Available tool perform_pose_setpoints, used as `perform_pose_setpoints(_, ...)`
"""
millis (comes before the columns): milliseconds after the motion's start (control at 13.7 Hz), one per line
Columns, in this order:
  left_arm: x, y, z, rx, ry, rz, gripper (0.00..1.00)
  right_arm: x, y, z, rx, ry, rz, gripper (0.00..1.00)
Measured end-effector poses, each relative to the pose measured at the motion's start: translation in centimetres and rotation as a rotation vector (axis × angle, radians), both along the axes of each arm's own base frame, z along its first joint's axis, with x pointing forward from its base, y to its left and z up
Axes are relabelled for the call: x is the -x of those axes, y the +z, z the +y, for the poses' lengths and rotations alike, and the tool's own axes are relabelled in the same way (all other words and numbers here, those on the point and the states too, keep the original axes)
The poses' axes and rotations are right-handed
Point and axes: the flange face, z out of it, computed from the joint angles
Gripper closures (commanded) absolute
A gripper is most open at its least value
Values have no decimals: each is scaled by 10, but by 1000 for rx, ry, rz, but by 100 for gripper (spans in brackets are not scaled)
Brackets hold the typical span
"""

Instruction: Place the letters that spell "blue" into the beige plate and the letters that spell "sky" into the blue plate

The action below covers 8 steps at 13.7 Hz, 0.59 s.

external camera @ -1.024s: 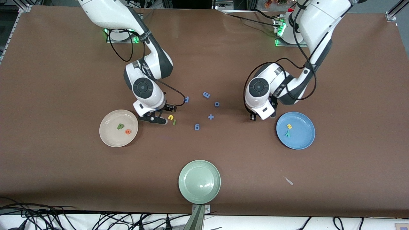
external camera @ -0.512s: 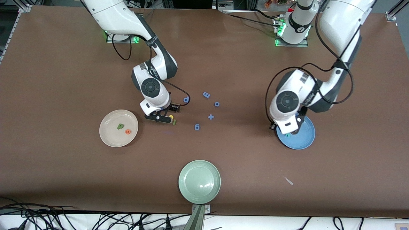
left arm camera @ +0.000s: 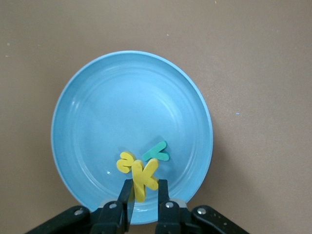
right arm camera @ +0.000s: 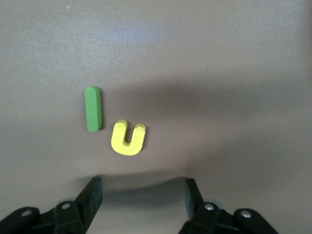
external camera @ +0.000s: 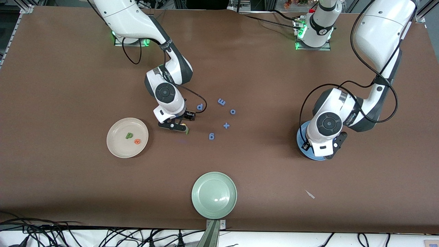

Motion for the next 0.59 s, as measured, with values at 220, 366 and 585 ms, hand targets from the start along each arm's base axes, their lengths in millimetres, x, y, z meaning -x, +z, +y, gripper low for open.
perform_pose_setpoints(220, 1, -4, -4, 4, -9, 6, 0, -2, -4, -2, 0, 5, -10, 23)
perform_pose_setpoints(366, -2, 0, -6, 3, -17, -5, 0, -4, -4, -5, 5, 17, -19, 23)
perform_pose_setpoints(585, -11, 15, -10, 3, -27, -41, 0, -16, -4, -23, 7, 30, -27, 23)
